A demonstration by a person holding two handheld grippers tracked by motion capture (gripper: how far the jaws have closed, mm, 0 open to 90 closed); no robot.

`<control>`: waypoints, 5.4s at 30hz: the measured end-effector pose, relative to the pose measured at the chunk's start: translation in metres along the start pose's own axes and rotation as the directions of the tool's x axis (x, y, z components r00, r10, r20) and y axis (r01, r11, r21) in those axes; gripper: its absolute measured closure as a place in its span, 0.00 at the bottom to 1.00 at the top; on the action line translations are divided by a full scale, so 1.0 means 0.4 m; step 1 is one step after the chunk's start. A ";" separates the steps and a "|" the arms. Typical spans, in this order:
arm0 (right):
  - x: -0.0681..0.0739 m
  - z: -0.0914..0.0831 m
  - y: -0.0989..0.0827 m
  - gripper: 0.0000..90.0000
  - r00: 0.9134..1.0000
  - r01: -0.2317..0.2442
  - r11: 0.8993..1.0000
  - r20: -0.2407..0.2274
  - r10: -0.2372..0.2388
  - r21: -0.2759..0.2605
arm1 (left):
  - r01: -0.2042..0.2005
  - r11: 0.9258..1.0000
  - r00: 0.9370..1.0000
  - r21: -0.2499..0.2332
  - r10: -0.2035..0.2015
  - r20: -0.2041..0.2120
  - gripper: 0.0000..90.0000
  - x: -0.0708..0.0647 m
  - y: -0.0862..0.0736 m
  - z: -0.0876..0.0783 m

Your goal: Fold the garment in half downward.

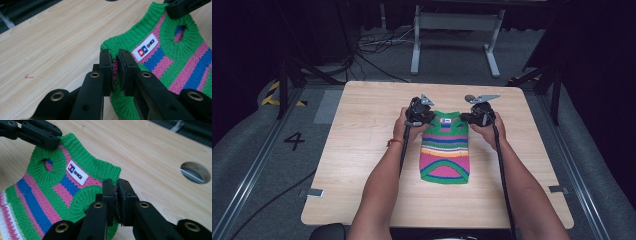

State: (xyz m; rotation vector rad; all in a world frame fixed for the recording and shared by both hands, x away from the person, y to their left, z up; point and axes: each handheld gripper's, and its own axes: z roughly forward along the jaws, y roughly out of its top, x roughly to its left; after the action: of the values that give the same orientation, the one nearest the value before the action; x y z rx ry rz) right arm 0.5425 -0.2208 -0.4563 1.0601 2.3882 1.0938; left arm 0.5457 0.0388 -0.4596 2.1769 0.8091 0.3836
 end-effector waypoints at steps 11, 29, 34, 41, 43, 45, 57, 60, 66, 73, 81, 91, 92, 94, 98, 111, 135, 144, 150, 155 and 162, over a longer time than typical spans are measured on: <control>0.026 -0.050 0.035 0.95 0.998 0.062 0.995 -0.019 -0.064 -0.075 | -0.085 0.995 0.996 -0.044 0.085 -0.004 0.91 -0.017 0.030 -0.068; 0.085 -0.121 -0.017 0.95 0.980 0.148 0.983 -0.121 -0.161 -0.107 | -0.177 0.981 0.980 -0.079 0.182 0.074 0.91 -0.077 -0.046 -0.139; 0.105 -0.142 -0.051 0.95 0.967 0.180 0.979 -0.164 -0.194 -0.093 | -0.202 0.976 0.973 -0.085 0.210 0.097 0.92 -0.100 -0.064 -0.152; 0.121 -0.161 -0.095 0.95 0.957 0.195 0.977 -0.202 -0.209 -0.086 | -0.232 0.969 0.961 -0.082 0.241 0.138 0.92 -0.130 -0.093 -0.171; 0.123 -0.164 -0.101 0.95 0.956 0.198 0.976 -0.203 -0.212 -0.086 | -0.237 0.968 0.958 -0.079 0.247 0.146 0.92 -0.137 -0.097 -0.173; 0.128 -0.169 -0.114 0.95 0.952 0.201 0.976 -0.219 -0.215 -0.083 | -0.246 0.966 0.953 -0.082 0.256 0.159 0.92 -0.149 -0.106 -0.176; 0.195 -0.186 -0.184 0.94 0.912 0.285 0.958 -0.298 -0.282 -0.034 | -0.347 0.937 0.914 -0.030 0.345 0.213 0.91 -0.226 -0.150 -0.193; 0.208 -0.185 -0.201 0.93 0.905 0.301 0.954 -0.312 -0.289 -0.009 | -0.398 0.917 0.894 0.003 0.387 0.227 0.91 -0.249 -0.168 -0.194; 0.224 -0.194 -0.212 0.92 0.896 0.327 0.945 -0.319 -0.308 0.005 | -0.437 0.899 0.876 0.023 0.420 0.236 0.91 -0.267 -0.182 -0.202; 0.234 -0.212 -0.234 0.86 0.888 0.348 0.937 -0.330 -0.319 0.031 | -0.461 0.884 0.870 0.079 0.433 0.235 0.85 -0.271 -0.213 -0.203; 0.258 -0.212 -0.233 0.76 0.897 0.324 0.946 -0.317 -0.309 -0.006 | -0.385 0.920 0.910 0.076 0.364 0.200 0.66 -0.264 -0.217 -0.220; 0.288 -0.158 -0.240 0.73 0.901 0.342 0.938 -0.302 -0.310 0.055 | -0.323 0.945 0.933 0.054 0.308 0.184 0.57 -0.269 -0.194 -0.193; 0.288 -0.156 -0.241 0.73 0.900 0.346 0.937 -0.303 -0.315 0.054 | -0.323 0.945 0.933 0.054 0.308 0.184 0.58 -0.269 -0.194 -0.193; 0.286 -0.157 -0.240 0.77 0.899 0.349 0.936 -0.302 -0.317 0.055 | -0.361 0.929 0.916 0.075 0.339 0.213 0.62 -0.285 -0.210 -0.171; 0.285 -0.159 -0.246 0.87 0.901 0.347 0.936 -0.297 -0.316 0.055 | -0.350 0.934 0.913 0.075 0.322 0.249 0.73 -0.285 -0.224 -0.158; 0.285 -0.192 -0.235 0.95 0.905 0.347 0.938 -0.267 -0.333 0.007 | -0.401 0.916 0.889 -0.002 0.390 0.239 0.95 -0.304 -0.212 -0.193; 0.272 -0.171 -0.275 0.86 0.907 0.329 0.944 -0.291 -0.306 0.033 | -0.409 0.912 0.882 0.037 0.384 0.273 0.77 -0.288 -0.245 -0.168; 0.272 -0.205 -0.264 0.61 0.914 0.343 0.938 -0.249 -0.321 0.049 | -0.368 0.929 0.902 0.032 0.349 0.256 0.66 -0.286 -0.237 -0.185; 0.261 -0.229 -0.251 0.48 0.919 0.363 0.929 -0.197 -0.343 0.077 | -0.353 0.933 0.915 0.073 0.328 0.234 0.52 -0.275 -0.234 -0.213; 0.250 -0.256 -0.246 0.41 0.929 0.359 0.929 -0.133 -0.346 0.090 | -0.323 0.943 0.932 0.084 0.302 0.200 0.41 -0.254 -0.234 -0.255; 0.234 -0.284 -0.263 0.34 0.939 0.341 0.934 -0.082 -0.334 0.103 | -0.248 0.962 0.965 0.111 0.236 0.117 0.31 -0.219 -0.263 -0.307</control>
State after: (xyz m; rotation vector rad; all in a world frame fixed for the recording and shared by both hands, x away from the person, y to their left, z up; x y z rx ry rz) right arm 0.3653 -0.2572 -0.4576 0.6179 2.5854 0.8867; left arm 0.3732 0.1032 -0.4587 2.4012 0.5226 0.3465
